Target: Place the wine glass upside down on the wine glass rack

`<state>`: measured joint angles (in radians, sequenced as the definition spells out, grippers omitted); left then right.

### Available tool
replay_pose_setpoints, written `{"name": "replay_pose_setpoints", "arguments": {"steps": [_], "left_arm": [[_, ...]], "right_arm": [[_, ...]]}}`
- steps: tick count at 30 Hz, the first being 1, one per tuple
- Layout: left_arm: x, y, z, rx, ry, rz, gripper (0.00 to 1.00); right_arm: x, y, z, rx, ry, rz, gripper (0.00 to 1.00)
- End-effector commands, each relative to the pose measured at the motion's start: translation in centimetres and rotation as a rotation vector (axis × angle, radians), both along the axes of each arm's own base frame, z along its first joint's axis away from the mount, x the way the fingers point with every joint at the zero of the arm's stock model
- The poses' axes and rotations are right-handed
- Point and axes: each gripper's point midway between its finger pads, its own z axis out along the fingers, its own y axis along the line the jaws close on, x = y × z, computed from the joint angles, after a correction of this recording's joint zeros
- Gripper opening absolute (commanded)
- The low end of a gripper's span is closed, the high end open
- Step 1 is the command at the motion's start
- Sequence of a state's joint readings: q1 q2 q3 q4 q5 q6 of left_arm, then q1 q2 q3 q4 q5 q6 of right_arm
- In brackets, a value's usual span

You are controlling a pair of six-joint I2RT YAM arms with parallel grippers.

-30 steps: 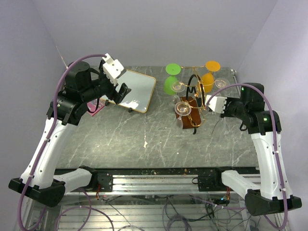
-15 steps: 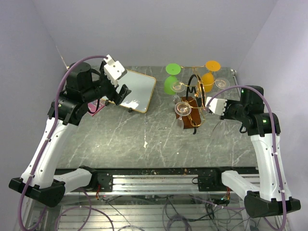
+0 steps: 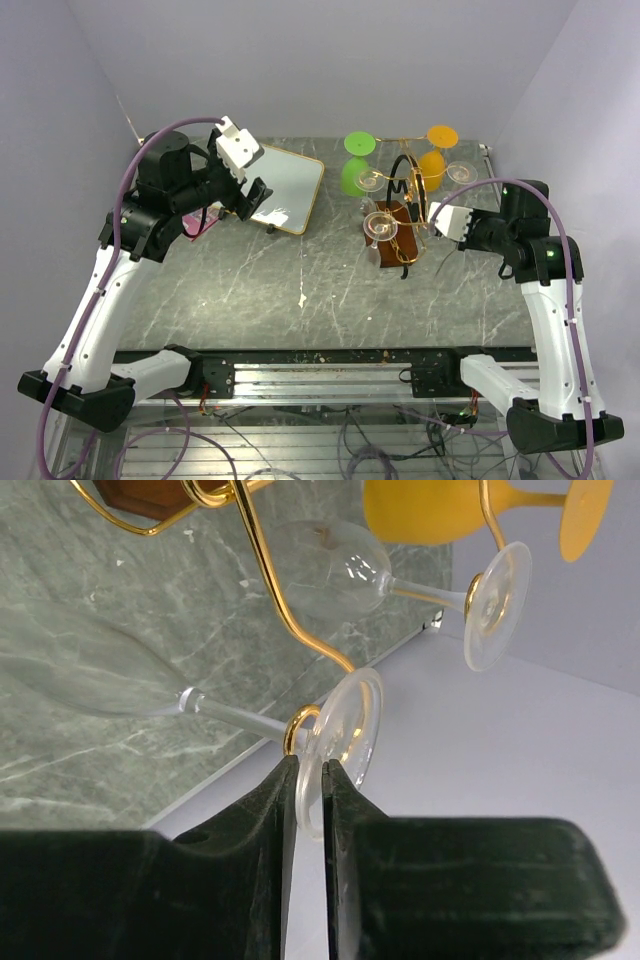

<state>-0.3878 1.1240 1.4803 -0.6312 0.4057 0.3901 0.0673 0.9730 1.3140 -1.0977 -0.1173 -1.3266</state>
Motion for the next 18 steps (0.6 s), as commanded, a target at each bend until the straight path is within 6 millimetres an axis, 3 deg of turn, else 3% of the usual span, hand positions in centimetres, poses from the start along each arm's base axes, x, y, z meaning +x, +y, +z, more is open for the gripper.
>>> {"name": "replay_pose_setpoints", "arguments": {"steps": [1, 18], "left_arm": [[-0.7, -0.3, 0.5, -0.004, -0.022, -0.034, 0.89], [-1.0, -0.2, 0.5, 0.002, -0.028, -0.04, 0.89]], "right_arm": [[-0.6, 0.2, 0.3, 0.026, -0.007, 0.002, 0.15], [-1.0, 1.2, 0.8, 0.076, -0.002, 0.037, 0.24]]}}
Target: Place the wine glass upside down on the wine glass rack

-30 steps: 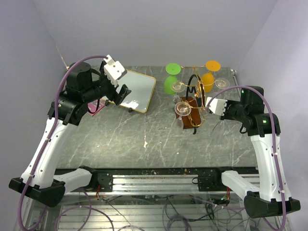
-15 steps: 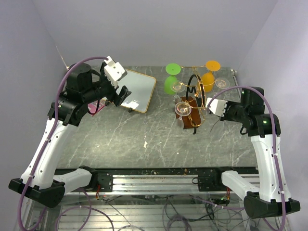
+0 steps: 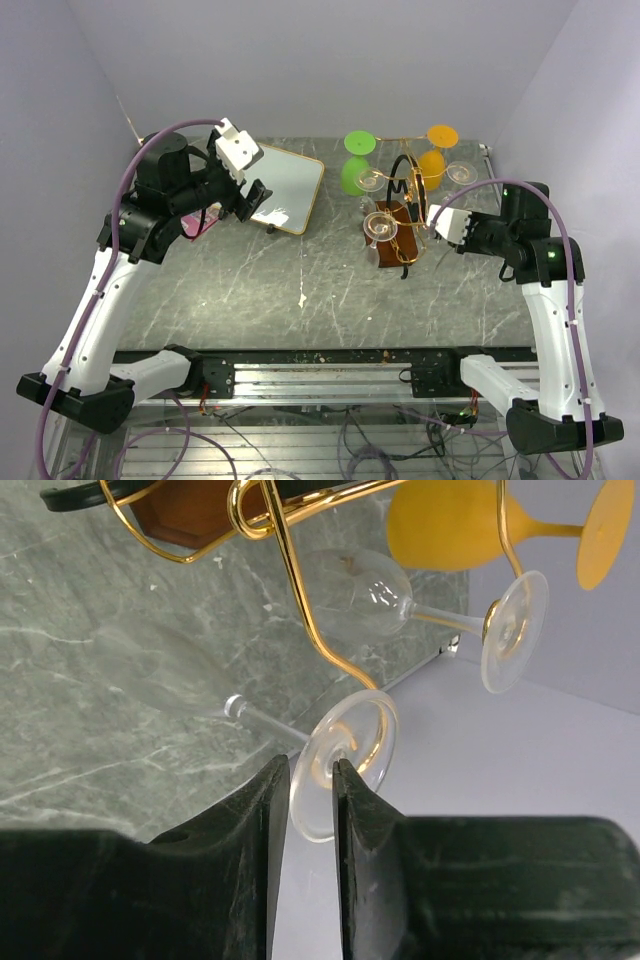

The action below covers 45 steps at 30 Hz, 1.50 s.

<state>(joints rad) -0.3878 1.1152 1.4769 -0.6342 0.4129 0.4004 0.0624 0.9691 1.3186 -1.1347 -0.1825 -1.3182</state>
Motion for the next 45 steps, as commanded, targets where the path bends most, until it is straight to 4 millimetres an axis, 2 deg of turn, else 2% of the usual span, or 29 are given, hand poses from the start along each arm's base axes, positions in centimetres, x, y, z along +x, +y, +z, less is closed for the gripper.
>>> {"name": "replay_pose_setpoints", "arguments": {"steps": [1, 7, 15, 18, 20, 25, 26, 28, 29, 31, 32, 36, 40, 43, 45], "left_arm": [[-0.7, -0.2, 0.4, -0.002, -0.02, -0.031, 0.89], [-0.6, -0.1, 0.3, -0.001, -0.017, -0.018, 0.9], [-0.1, 1.0, 0.2, 0.003, -0.01, 0.06, 0.95], [0.8, 2.3, 0.2, 0.0, -0.017, 0.158, 0.99], [1.9, 3.7, 0.2, -0.018, -0.017, 0.269, 0.99], [4.1, 7.5, 0.1, -0.104, -0.032, 0.524, 0.99], [4.3, 8.2, 0.3, -0.121, -0.045, 0.562, 0.99], [4.5, 9.3, 0.5, -0.151, -0.068, 0.624, 0.99], [4.5, 9.7, 0.4, -0.158, -0.075, 0.64, 0.99], [4.2, 10.1, 0.2, -0.16, -0.085, 0.643, 0.99], [4.1, 10.2, 0.1, -0.165, -0.091, 0.641, 0.99], [3.9, 11.0, -0.8, -0.191, -0.1, 0.664, 0.99], [3.8, 12.8, -1.5, -0.219, -0.118, 0.759, 0.99], [3.2, 13.9, -1.2, -0.235, -0.13, 0.804, 0.99], [2.7, 14.4, -0.7, -0.233, -0.141, 0.813, 0.99]], "right_arm": [[-0.3, 0.3, 1.3, 0.027, -0.034, 0.002, 0.26], [-0.2, 1.0, 2.0, 0.071, -0.048, 0.013, 0.47], [1.1, 3.4, 4.4, 0.263, -0.084, 0.01, 0.52], [1.9, 4.5, 5.6, 0.357, -0.112, 0.007, 0.52], [3.1, 4.6, 6.4, 0.423, -0.15, -0.035, 0.55], [7.9, 3.0, 9.4, 0.652, -0.318, -0.297, 0.61], [8.5, 2.5, 9.3, 0.696, -0.327, -0.362, 0.61], [9.7, 1.6, 10.0, 0.779, -0.381, -0.458, 0.69], [9.9, 1.4, 10.1, 0.811, -0.393, -0.482, 0.74], [10.1, 1.0, 10.6, 0.896, -0.442, -0.532, 0.94], [10.1, 0.5, 11.0, 0.944, -0.476, -0.557, 0.99], [10.2, -1.6, 11.6, 1.069, -0.58, -0.692, 1.0], [9.9, -2.6, 12.2, 1.083, -0.636, -0.739, 1.0], [9.6, -3.2, 12.9, 1.067, -0.662, -0.758, 1.0], [9.2, -3.5, 13.5, 0.999, -0.671, -0.741, 1.0]]}}
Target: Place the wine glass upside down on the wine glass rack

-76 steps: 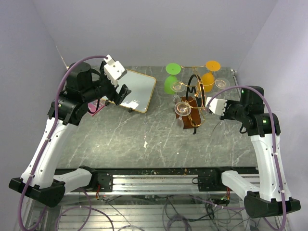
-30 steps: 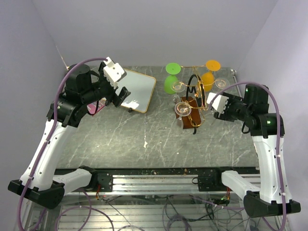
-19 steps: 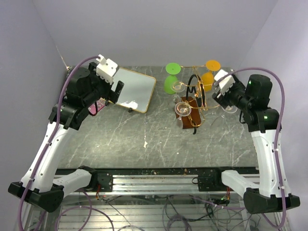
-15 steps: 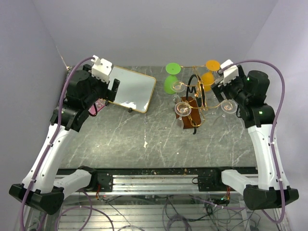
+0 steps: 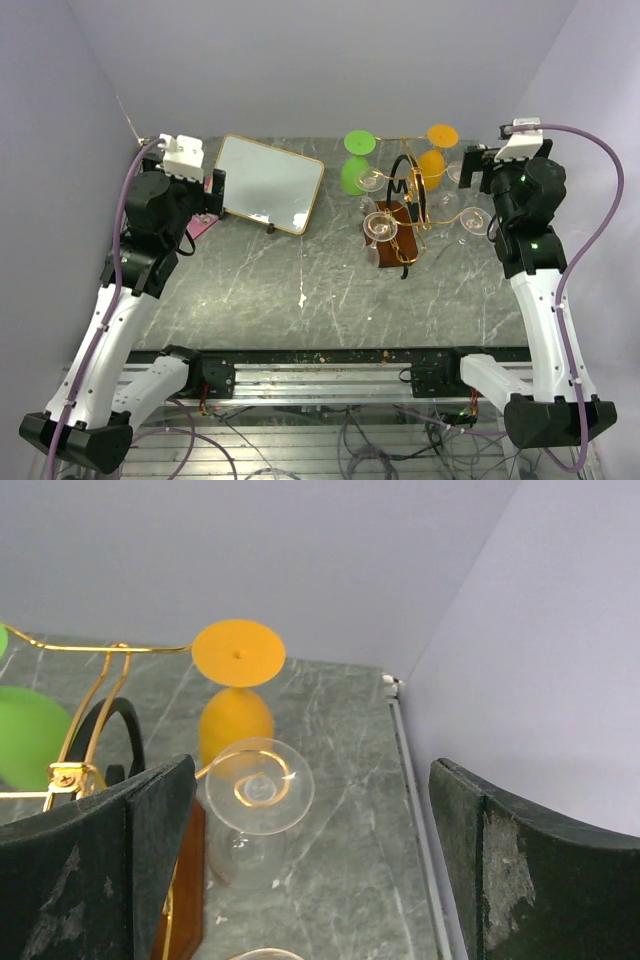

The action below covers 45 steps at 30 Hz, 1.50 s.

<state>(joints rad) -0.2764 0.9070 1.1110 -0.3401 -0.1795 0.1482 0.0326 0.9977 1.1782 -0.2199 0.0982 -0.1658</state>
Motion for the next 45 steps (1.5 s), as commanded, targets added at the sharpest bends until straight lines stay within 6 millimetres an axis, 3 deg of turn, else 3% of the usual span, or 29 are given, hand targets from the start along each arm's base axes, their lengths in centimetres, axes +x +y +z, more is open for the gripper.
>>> {"name": "replay_pose_setpoints", "arguments": {"steps": [1, 6, 13, 17, 25, 31, 38, 45], "left_arm": [[-0.8, 1.8, 2.9, -0.031, -0.089, 0.071, 0.99], [-1.7, 2.8, 4.2, -0.068, -0.111, 0.101, 0.99], [-3.3, 4.5, 3.2, -0.075, -0.119, 0.143, 0.99], [-4.3, 4.4, 2.3, -0.065, -0.117, 0.117, 0.99], [-5.3, 4.2, 2.5, -0.082, -0.133, 0.101, 0.99], [-4.7, 4.3, 2.4, -0.081, -0.116, 0.104, 0.99], [-4.6, 4.7, 1.3, -0.079, -0.092, 0.119, 0.99], [-4.8, 5.1, 1.6, -0.089, -0.09, 0.132, 0.99]], "right_arm": [[-1.0, -1.4, 3.3, -0.049, -0.066, -0.066, 1.0], [-1.9, -1.2, 3.9, -0.031, -0.063, -0.054, 1.0], [-3.4, -0.2, 1.9, -0.012, -0.014, -0.002, 1.0], [-5.1, -0.3, 1.0, -0.012, -0.003, -0.005, 1.0], [-8.4, -1.1, 1.8, 0.01, -0.059, -0.047, 1.0], [-7.8, -1.6, 1.2, 0.009, -0.041, -0.077, 1.0], [-6.3, -2.0, -0.8, 0.002, 0.001, -0.095, 1.0], [-7.0, -2.3, -0.7, 0.004, 0.01, -0.1, 1.0]]}}
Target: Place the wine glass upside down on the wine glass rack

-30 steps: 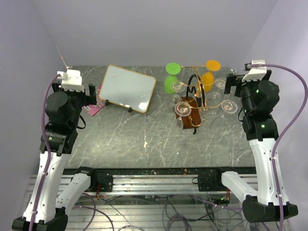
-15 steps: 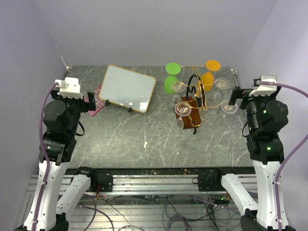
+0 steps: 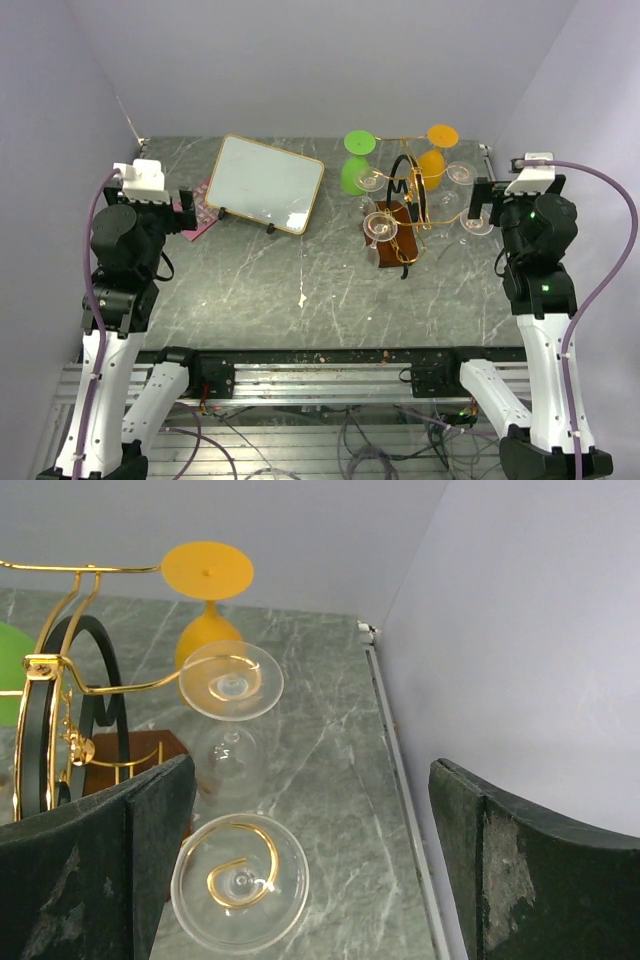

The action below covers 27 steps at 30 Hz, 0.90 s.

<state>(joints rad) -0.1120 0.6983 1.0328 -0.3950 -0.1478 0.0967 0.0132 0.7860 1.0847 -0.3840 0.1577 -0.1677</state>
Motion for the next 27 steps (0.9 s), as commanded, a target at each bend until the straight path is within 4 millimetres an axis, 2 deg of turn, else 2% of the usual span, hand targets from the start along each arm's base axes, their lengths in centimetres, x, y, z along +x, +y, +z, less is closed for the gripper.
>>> {"name": "replay_pose_setpoints", "arguments": {"steps": [1, 27], "left_arm": [[-0.2, 0.0, 0.8, -0.019, -0.019, -0.005, 0.99], [0.3, -0.1, 0.8, -0.022, 0.007, -0.007, 0.99]], "right_arm": [[-1.0, -0.5, 1.2, 0.01, -0.037, -0.021, 1.0], [-1.4, -1.6, 0.7, 0.017, -0.033, -0.068, 1.0]]}}
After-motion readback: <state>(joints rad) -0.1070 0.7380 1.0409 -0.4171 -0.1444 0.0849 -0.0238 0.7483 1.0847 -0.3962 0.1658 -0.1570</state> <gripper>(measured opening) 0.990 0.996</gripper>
